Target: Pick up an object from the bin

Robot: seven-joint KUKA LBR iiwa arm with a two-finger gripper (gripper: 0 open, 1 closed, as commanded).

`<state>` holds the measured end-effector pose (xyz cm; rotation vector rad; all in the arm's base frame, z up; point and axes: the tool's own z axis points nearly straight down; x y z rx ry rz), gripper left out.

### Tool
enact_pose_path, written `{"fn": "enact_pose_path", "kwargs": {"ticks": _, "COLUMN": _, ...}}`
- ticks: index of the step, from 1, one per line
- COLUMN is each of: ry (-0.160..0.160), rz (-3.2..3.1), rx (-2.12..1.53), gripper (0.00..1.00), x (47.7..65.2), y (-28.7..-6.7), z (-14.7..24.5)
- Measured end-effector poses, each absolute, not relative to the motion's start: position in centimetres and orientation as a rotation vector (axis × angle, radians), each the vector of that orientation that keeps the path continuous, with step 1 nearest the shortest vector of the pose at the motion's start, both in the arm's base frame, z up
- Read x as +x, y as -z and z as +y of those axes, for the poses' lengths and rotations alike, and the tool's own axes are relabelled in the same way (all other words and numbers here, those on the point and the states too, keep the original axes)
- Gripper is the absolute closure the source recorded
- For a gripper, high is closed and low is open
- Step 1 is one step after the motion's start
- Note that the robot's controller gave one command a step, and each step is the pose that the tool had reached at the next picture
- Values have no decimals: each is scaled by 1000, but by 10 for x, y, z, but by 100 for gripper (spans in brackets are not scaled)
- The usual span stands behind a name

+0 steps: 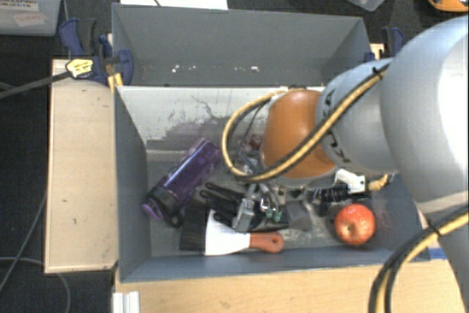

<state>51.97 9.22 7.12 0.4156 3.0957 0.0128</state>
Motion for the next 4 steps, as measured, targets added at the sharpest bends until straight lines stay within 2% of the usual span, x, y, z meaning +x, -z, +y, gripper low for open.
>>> {"fn": "enact_pose_path", "kwargs": {"ticks": 1, "ry": -9, "rz": 3054, "rx": 696, "gripper": 100, "x": 540, "y": -71, "z": 88}}
{"fn": "enact_pose_path", "kwargs": {"ticks": 2, "ry": -9, "rz": 3054, "rx": 697, "gripper": 100, "x": 540, "y": -71, "z": 88}}
{"fn": "enact_pose_path", "kwargs": {"ticks": 3, "ry": -5, "rz": 3060, "rx": 699, "gripper": 100, "x": 538, "y": -84, "z": 88}}
{"fn": "enact_pose_path", "kwargs": {"ticks": 4, "ry": -8, "rz": 3056, "rx": 696, "gripper": 100, "x": 539, "y": -112, "z": 88}}
